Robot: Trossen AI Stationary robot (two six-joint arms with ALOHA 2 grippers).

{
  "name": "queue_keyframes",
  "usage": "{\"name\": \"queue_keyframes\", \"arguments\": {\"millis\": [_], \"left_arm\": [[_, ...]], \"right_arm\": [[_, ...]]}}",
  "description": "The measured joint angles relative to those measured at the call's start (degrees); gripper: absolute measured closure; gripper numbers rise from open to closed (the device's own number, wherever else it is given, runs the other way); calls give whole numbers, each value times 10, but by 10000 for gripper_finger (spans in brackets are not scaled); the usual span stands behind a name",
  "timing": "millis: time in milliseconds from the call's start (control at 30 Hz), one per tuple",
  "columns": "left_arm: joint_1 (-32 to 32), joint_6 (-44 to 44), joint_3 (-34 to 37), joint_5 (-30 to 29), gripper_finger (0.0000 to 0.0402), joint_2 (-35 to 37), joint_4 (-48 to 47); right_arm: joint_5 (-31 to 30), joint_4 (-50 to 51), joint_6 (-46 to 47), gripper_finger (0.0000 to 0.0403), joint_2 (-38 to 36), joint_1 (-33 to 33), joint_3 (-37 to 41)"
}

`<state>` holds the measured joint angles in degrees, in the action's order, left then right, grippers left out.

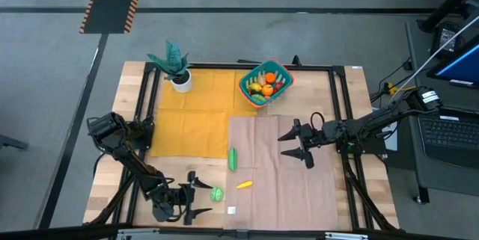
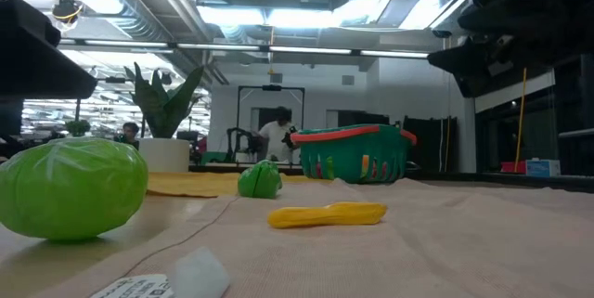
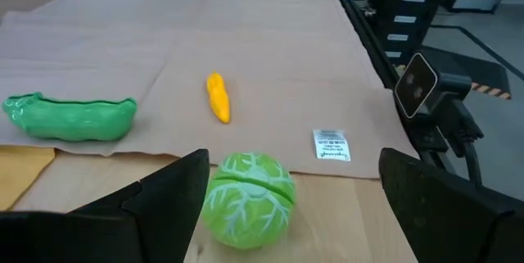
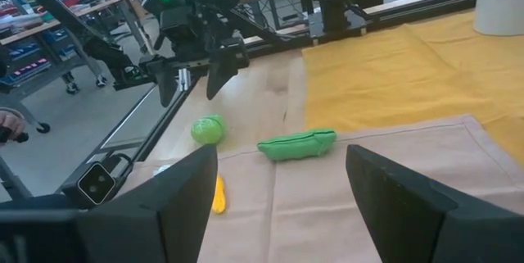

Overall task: Pick and placing Produce into tupperware
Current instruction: Put the cabbage into the basket

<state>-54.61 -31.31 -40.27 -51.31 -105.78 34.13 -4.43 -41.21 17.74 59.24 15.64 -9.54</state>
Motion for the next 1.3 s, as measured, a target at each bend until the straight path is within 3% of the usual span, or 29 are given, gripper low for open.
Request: {"name": "queue_keyframes", "arguments": {"millis": [900, 1300], "left_arm": [[9, -2, 0, 0, 56, 0, -1], [32, -30, 0, 11, 56, 0, -50]], "right_arm": [[0, -15, -2, 131, 0, 0, 0], [0, -14, -2, 131, 0, 0, 0]]}}
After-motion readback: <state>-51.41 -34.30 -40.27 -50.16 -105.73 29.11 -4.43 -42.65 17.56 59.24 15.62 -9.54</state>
